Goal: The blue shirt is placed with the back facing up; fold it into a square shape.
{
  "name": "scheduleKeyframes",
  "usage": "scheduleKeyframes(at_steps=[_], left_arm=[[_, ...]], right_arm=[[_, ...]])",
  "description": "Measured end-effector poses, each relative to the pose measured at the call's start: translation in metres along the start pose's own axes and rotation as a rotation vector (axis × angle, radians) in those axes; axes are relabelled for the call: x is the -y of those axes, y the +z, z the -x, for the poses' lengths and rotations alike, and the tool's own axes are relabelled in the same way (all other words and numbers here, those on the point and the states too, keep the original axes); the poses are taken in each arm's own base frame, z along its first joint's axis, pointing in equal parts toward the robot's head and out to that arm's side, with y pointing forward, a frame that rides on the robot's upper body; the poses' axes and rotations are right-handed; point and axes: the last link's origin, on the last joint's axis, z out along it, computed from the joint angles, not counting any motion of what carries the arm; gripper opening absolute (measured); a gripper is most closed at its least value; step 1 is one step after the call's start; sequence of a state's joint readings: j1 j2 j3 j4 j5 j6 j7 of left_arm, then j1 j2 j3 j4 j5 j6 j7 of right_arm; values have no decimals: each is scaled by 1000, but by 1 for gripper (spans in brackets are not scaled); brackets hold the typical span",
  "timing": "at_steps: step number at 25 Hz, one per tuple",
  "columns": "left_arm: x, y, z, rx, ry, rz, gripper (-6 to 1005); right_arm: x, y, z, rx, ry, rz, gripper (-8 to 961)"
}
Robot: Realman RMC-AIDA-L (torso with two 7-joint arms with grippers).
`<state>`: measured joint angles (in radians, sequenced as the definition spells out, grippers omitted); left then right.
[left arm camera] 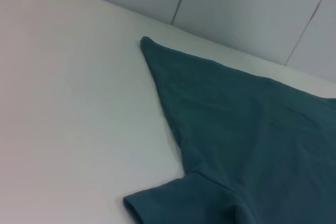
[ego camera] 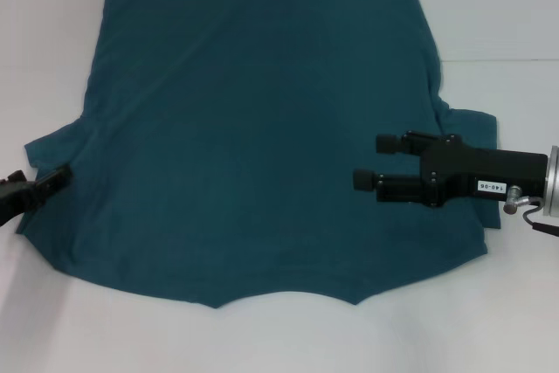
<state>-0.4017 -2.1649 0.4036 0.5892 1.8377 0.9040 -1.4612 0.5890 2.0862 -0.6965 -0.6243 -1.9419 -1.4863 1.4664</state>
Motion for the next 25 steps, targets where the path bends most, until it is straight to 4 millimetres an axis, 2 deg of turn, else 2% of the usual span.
scheduleKeyframes(at_steps=[13, 21, 25], left_arm=[[-5, 7, 0, 31, 41, 1, 828], [-7, 13, -4, 33, 51, -11, 621], [-6, 14, -6, 31, 53, -14, 468]], right_arm=[[0, -1, -1, 1, 3, -2, 892], [0, -1, -1, 1, 3, -2, 890], [0, -1, -1, 2, 3, -2, 889]])
